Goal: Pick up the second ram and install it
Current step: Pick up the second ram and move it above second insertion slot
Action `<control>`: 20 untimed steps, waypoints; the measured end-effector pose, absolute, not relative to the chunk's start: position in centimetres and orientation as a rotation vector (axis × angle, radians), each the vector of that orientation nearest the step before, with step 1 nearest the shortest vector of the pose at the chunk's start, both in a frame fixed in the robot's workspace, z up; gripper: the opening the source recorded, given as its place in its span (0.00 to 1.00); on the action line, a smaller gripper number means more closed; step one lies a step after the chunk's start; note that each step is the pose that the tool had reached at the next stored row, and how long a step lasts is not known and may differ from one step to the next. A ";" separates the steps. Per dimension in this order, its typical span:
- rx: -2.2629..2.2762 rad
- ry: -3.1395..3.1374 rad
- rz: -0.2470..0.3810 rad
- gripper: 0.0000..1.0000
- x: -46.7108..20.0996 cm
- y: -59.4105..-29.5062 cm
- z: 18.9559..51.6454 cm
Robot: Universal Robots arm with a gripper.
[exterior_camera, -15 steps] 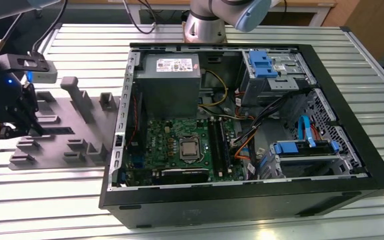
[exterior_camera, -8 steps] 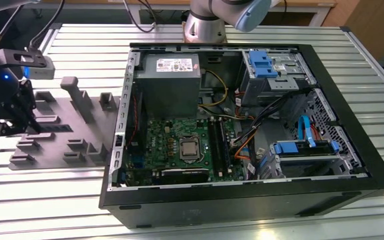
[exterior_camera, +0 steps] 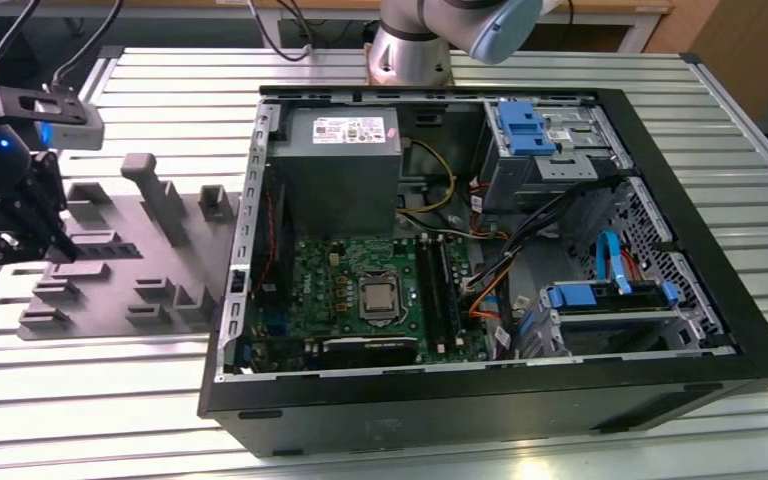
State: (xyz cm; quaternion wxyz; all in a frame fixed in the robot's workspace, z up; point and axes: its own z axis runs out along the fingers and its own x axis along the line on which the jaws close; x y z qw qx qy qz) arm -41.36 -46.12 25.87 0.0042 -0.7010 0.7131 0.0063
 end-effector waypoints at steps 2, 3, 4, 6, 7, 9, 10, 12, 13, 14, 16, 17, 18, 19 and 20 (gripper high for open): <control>-2.196 2.235 0.019 0.14 -41.4 -46.1 26.2; -2.197 2.235 0.019 0.14 -41.4 -46.1 26.4; -2.197 2.235 0.019 0.14 -41.4 -46.1 26.5; -2.197 2.235 0.018 0.14 -41.4 -46.0 26.9; -2.197 2.235 0.018 0.14 -41.4 -46.0 27.0; -2.198 2.236 0.017 0.14 -41.4 -46.0 27.3; -2.198 2.236 0.016 0.14 -41.4 -46.0 27.5; -2.198 2.236 0.015 0.14 -41.4 -46.0 27.7; -2.199 2.237 0.015 0.14 -41.4 -46.0 27.9; -2.199 2.237 0.014 0.14 -41.4 -46.0 28.0; -2.199 2.237 0.013 0.14 -41.4 -46.0 28.3; -2.200 2.238 0.012 0.14 -41.4 -45.9 28.5; -2.200 2.238 0.012 0.14 -41.4 -45.9 28.6; -2.200 2.238 0.012 0.14 -41.4 -45.9 28.8; -2.200 2.238 0.011 0.14 -41.4 -45.9 29.0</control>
